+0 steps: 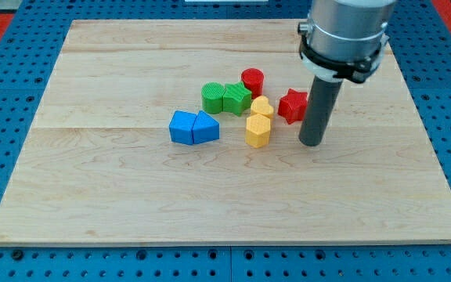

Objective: Move red star to the right of red circle

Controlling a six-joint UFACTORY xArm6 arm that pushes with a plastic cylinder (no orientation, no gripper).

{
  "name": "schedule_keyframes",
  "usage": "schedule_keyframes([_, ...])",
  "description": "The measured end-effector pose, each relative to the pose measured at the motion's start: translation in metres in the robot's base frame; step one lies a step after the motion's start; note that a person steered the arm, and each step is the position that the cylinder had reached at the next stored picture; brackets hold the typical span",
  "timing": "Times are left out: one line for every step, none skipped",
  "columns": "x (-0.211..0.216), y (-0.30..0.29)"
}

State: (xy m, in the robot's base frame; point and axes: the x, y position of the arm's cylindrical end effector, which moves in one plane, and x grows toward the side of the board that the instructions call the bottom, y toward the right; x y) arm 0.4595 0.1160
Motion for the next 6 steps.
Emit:
schedule_keyframes([-0.024, 0.000])
schedule_keyframes([-0.046, 0.000])
schedule_keyframes([-0.062, 0.000])
schedule_keyframes([-0.075, -0.006])
schedule_keyframes([-0.085, -0.017])
schedule_keyframes([-0.097, -0.026])
